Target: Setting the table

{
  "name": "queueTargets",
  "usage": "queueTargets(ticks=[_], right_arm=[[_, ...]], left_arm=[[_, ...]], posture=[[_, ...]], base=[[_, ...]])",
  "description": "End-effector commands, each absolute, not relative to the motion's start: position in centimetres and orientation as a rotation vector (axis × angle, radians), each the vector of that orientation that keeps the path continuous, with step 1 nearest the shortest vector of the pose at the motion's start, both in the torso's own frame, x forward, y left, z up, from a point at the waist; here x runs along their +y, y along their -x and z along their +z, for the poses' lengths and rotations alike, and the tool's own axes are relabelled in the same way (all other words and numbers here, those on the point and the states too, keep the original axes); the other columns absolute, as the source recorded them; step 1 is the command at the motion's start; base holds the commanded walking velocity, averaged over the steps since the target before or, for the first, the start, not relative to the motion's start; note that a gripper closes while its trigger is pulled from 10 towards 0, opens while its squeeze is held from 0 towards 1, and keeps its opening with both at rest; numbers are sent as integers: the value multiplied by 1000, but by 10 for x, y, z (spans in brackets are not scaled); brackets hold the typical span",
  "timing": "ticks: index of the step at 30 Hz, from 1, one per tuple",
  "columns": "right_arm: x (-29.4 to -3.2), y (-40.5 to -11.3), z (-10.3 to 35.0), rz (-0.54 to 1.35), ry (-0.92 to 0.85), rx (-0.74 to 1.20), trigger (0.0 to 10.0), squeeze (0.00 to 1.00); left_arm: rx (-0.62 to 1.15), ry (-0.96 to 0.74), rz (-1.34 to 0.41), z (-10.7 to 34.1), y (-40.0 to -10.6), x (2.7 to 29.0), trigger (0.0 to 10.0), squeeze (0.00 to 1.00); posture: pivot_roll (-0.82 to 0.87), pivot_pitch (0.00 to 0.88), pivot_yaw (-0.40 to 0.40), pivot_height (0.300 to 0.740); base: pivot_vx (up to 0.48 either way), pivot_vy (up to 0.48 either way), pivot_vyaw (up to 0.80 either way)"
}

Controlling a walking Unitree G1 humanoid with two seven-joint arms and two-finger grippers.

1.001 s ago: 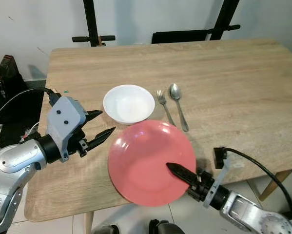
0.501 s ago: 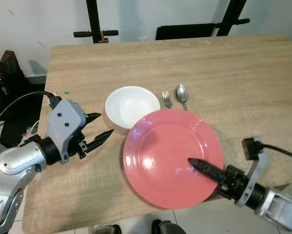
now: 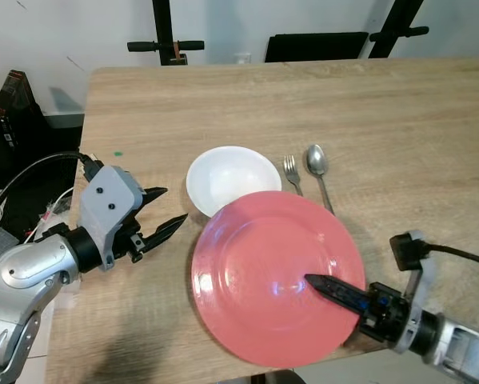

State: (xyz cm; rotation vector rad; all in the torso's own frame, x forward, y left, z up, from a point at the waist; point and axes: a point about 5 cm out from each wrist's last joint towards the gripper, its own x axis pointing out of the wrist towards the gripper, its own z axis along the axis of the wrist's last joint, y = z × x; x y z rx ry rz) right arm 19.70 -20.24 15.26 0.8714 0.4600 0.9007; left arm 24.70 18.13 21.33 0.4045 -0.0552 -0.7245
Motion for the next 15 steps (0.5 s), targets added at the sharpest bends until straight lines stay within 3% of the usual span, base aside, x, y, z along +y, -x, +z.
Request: queueTargets(ticks=[1,7,15], right_arm=[[-203,-190,154,940,-880,484,10000,0],[-196,-179,144,977,-837,565,10000,0],[-206,-194,132,879,-717,556,10000,0]], left_arm=[[-46,-403,-738,209,-246,179,10000,0],[-45,-401,-739,209,-246,179,10000,0],[-41,-404,-735,208,-245,179,10000,0]], posture=[[-48,68,35,740],[-47,71,33,740],[-46,71,36,740]], base=[[0,0,0],[0,0,0],[0,0,0]])
